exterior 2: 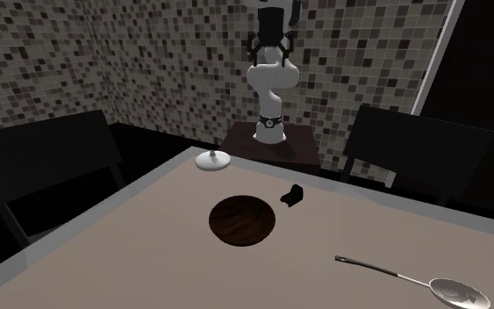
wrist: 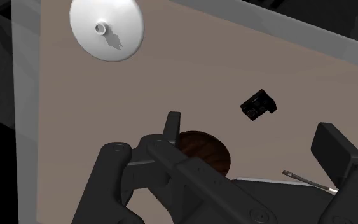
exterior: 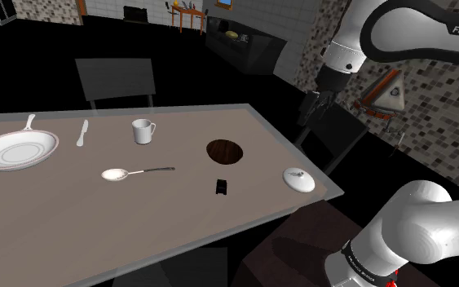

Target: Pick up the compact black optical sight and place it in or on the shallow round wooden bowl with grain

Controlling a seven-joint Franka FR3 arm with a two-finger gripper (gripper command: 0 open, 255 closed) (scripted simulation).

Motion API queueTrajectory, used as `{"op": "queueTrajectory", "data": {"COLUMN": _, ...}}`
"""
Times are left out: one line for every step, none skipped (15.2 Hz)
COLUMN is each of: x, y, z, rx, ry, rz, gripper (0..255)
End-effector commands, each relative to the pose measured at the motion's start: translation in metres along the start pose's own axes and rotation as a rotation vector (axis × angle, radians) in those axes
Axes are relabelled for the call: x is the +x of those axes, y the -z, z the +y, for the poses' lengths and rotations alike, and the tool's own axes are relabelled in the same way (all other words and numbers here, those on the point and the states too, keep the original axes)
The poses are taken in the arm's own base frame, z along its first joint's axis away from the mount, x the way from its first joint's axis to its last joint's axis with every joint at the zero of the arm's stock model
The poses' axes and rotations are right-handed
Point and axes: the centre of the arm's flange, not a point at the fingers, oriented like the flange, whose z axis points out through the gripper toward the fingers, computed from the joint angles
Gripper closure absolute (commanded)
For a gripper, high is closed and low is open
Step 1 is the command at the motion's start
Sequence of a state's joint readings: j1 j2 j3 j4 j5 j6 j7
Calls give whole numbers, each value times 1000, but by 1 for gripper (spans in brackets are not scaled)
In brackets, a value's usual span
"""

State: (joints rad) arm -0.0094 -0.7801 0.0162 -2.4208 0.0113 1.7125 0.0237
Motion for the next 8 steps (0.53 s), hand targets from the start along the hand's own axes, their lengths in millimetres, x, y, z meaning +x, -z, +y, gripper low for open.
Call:
{"op": "queueTrajectory", "data": {"x": 0, "y": 0, "z": 0, "rx": 0, "ry": 0, "rz": 0, "gripper": 0}}
{"op": "queueTrajectory", "data": {"x": 8, "y": -11, "z": -5, "rx": -1, "ry": -3, "rz": -10, "gripper": 0}}
{"op": "queueTrajectory", "data": {"x": 16, "y": -21, "z": -10, "rx": -2, "ry": -5, "rz": -20, "gripper": 0}}
{"op": "queueTrajectory", "data": {"x": 23, "y": -32, "z": -15, "rx": -3, "ry": -8, "rz": -30, "gripper": 0}}
{"op": "queueTrajectory", "data": {"x": 31, "y": -43, "z": -20, "rx": -4, "ry": -11, "rz": -40, "gripper": 0}}
{"op": "queueTrajectory", "data": {"x": 38, "y": -54, "z": -25, "rx": -6, "ry": -13, "rz": -50, "gripper": 0}}
{"op": "queueTrajectory", "data": {"x": 46, "y": -65, "z": -30, "rx": -7, "ry": -16, "rz": -60, "gripper": 0}}
{"op": "queueTrajectory", "data": {"x": 53, "y": -76, "z": -34, "rx": -8, "ry": -19, "rz": -71, "gripper": 0}}
